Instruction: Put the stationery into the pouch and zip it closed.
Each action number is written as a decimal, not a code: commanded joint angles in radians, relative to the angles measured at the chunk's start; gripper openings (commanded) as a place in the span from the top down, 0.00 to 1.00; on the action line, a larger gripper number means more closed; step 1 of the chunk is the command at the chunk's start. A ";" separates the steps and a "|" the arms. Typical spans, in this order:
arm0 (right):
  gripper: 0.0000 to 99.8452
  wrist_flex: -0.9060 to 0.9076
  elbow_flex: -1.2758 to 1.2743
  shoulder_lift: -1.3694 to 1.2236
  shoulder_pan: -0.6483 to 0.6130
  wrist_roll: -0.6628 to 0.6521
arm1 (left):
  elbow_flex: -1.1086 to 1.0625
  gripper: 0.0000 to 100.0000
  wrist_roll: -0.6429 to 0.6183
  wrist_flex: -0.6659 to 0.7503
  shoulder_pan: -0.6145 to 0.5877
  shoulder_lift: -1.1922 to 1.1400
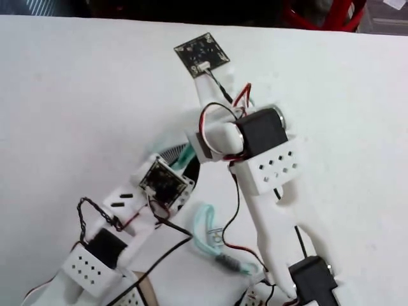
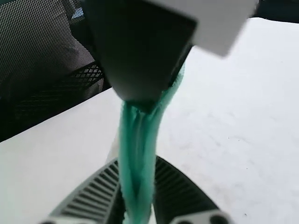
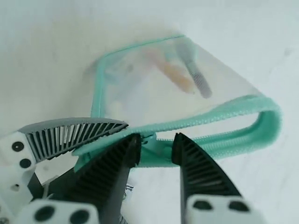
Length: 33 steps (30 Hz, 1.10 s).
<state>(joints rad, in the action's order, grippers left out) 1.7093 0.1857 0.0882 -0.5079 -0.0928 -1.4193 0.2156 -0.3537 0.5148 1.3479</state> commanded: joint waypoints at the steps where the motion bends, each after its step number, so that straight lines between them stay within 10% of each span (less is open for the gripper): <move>1: 0.90 0.012 -0.087 -0.079 0.015 -0.008 | 0.029 0.98 0.005 0.017 -0.005 0.013; 33: 0.98 0.016 -0.081 -0.035 0.143 -0.327 | 0.032 0.98 0.005 0.017 -0.027 0.013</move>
<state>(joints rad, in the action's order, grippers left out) 1.7169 0.1458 0.0713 -0.4266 -0.4058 -1.4239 0.2156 -0.3567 0.5102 1.3418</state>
